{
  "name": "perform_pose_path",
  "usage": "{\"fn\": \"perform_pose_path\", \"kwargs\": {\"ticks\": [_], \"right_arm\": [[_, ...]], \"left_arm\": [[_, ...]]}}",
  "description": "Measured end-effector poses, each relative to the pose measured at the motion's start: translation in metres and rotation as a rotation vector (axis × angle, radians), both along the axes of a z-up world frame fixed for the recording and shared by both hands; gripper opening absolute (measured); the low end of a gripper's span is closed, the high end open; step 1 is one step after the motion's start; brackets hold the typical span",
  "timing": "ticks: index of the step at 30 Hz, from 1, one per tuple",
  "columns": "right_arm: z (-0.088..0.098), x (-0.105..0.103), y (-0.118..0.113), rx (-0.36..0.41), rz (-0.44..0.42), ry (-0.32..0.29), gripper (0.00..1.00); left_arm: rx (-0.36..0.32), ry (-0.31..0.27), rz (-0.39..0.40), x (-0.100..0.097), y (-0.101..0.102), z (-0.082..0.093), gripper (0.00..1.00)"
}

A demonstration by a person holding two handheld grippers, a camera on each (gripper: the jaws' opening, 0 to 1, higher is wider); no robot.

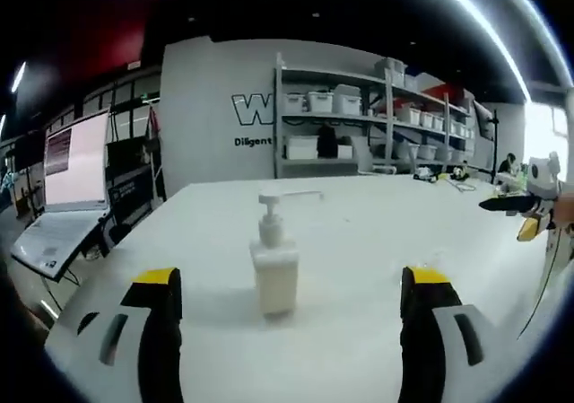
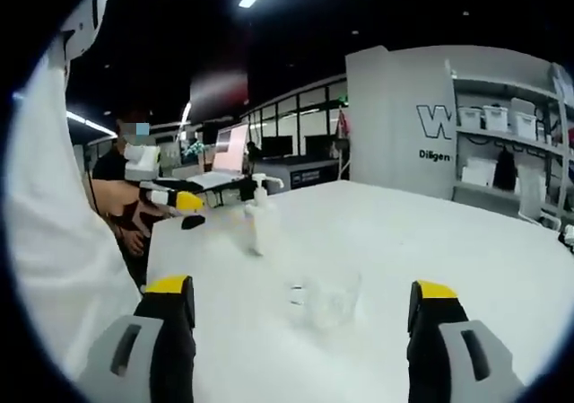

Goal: Hold the bottle steady, press the pump all the way down and release, and repeat the specified number of times to dispense into the cup

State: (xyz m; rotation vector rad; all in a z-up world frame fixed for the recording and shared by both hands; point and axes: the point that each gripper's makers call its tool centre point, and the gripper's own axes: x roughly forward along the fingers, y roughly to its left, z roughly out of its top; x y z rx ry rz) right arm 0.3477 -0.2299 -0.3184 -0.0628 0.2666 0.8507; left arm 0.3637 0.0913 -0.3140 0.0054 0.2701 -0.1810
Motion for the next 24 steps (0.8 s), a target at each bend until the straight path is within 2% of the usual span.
{"fn": "perform_pose_path", "kwargs": {"ticks": [1, 2, 3, 4, 5, 6, 7, 9, 11, 12, 13, 14, 15, 16, 17, 18, 19, 20, 22, 23, 24], "right_arm": [[-0.004, -0.001, -0.001, -0.008, -0.004, 0.025, 1.0], [0.0, -0.002, 0.002, 0.002, 0.005, -0.006, 1.0], [0.0, -0.002, 0.002, -0.012, 0.003, -0.007, 1.0], [-0.001, -0.005, 0.005, 0.019, 0.022, 0.028, 1.0], [0.0, -0.002, 0.003, 0.013, 0.011, 0.003, 1.0], [-0.006, 0.001, 0.0, -0.021, -0.003, 0.015, 1.0], [-0.003, 0.0, 0.004, 0.03, -0.005, 0.023, 1.0], [-0.008, -0.002, 0.005, -0.011, 0.011, 0.022, 1.0], [-0.006, -0.001, 0.006, 0.009, 0.003, 0.032, 1.0], [-0.002, 0.0, 0.006, 0.007, 0.002, -0.002, 1.0], [-0.004, 0.002, 0.005, -0.005, -0.005, 0.006, 1.0], [-0.006, 0.0, 0.007, 0.02, 0.002, 0.045, 1.0], [-0.002, 0.002, 0.007, 0.016, 0.001, 0.013, 1.0], [-0.003, 0.003, 0.005, -0.005, -0.005, 0.0, 1.0], [-0.003, 0.0, 0.008, 0.034, -0.001, 0.036, 1.0], [-0.001, 0.003, 0.006, 0.017, -0.016, -0.006, 1.0], [-0.004, 0.003, 0.005, -0.012, -0.012, -0.006, 1.0], [-0.002, 0.0, 0.01, 0.068, -0.012, 0.041, 1.0], [-0.003, 0.001, 0.008, -0.002, 0.005, -0.011, 1.0], [-0.006, -0.001, 0.01, 0.048, -0.017, 0.054, 1.0], [-0.004, 0.001, 0.009, 0.028, -0.012, 0.018, 1.0]], "left_arm": [[0.014, 0.003, -0.005, -0.001, 0.002, 0.002, 1.0], [0.0, 0.006, 0.009, -0.002, 0.004, 0.004, 1.0], [0.003, 0.003, 0.011, -0.002, 0.004, 0.004, 1.0], [0.019, -0.001, 0.004, -0.003, 0.005, 0.005, 1.0], [-0.003, -0.013, 0.008, -0.003, 0.005, 0.007, 1.0], [0.016, -0.014, 0.012, -0.003, 0.006, 0.007, 1.0], [0.02, 0.001, 0.012, -0.005, 0.007, 0.006, 1.0], [0.012, -0.009, 0.015, -0.007, 0.007, 0.007, 1.0], [0.019, 0.021, 0.027, -0.01, 0.011, 0.002, 1.0], [0.019, 0.029, 0.042, -0.011, 0.014, 0.0, 1.0], [0.005, 0.015, 0.034, -0.012, 0.013, 0.002, 1.0], [0.01, 0.015, 0.037, -0.012, 0.014, 0.002, 1.0], [0.047, 0.01, 0.04, -0.013, 0.016, 0.003, 1.0], [0.051, 0.016, 0.037, -0.014, 0.015, 0.002, 1.0], [0.017, 0.013, 0.036, -0.013, 0.013, 0.003, 1.0], [0.027, 0.016, 0.036, -0.013, 0.014, 0.002, 1.0], [0.062, 0.042, 0.044, -0.014, 0.017, -0.001, 1.0], [0.032, 0.016, 0.043, -0.012, 0.015, 0.003, 1.0], [0.023, 0.014, 0.05, -0.011, 0.015, 0.004, 1.0], [0.052, 0.019, 0.038, -0.011, 0.013, 0.003, 1.0], [0.043, 0.021, 0.039, -0.011, 0.012, 0.003, 1.0]]}}
